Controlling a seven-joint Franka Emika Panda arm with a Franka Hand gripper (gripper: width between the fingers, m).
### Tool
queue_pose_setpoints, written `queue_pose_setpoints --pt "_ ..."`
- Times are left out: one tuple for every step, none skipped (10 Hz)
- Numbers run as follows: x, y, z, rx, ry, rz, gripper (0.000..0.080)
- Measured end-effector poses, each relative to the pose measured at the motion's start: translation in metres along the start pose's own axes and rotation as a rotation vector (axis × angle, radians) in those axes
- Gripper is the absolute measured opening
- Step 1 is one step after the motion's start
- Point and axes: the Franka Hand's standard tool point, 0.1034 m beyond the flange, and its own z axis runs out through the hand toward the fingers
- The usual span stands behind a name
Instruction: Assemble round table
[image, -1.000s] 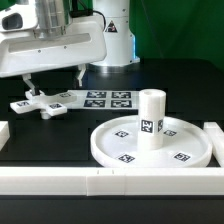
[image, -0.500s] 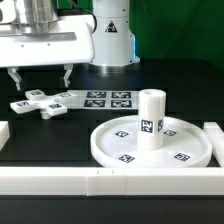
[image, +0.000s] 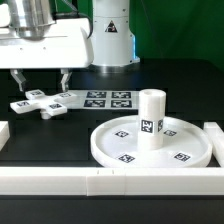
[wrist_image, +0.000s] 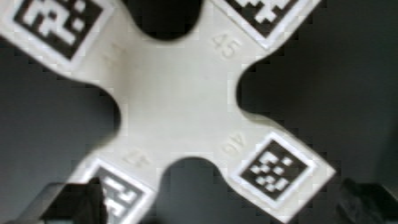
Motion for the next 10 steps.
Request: queue_pose_setpoints --pt "-0.005 0.008 0.002 -0.006 0.003 -0.032 0.0648" --pt "-0.01 0.014 0.004 -0.012 0.005 -0.041 0.0648" --pt "-0.014 0.015 0.005 -0.012 0.003 -0.038 0.0648" --pt "-0.013 0.014 0.005 -0.012 0.004 -0.041 0.0648" --pt "-0.013 0.014 0.005 -0.012 0.004 -0.041 0.0648" --pt "-0.013 0.013 0.006 -0.015 0.005 -0.05 0.0648" --pt "-0.014 0.011 0.011 -0.016 0.0 -0.068 0.0648" --pt "-0.016 0.011 0.014 -0.017 -0.006 -0.077 0.0648" --pt "-0.016 0.009 0.016 -0.024 0.003 -0.091 0.0648" --pt "-0.018 0.009 0.019 -0.028 0.005 -0.107 0.0648"
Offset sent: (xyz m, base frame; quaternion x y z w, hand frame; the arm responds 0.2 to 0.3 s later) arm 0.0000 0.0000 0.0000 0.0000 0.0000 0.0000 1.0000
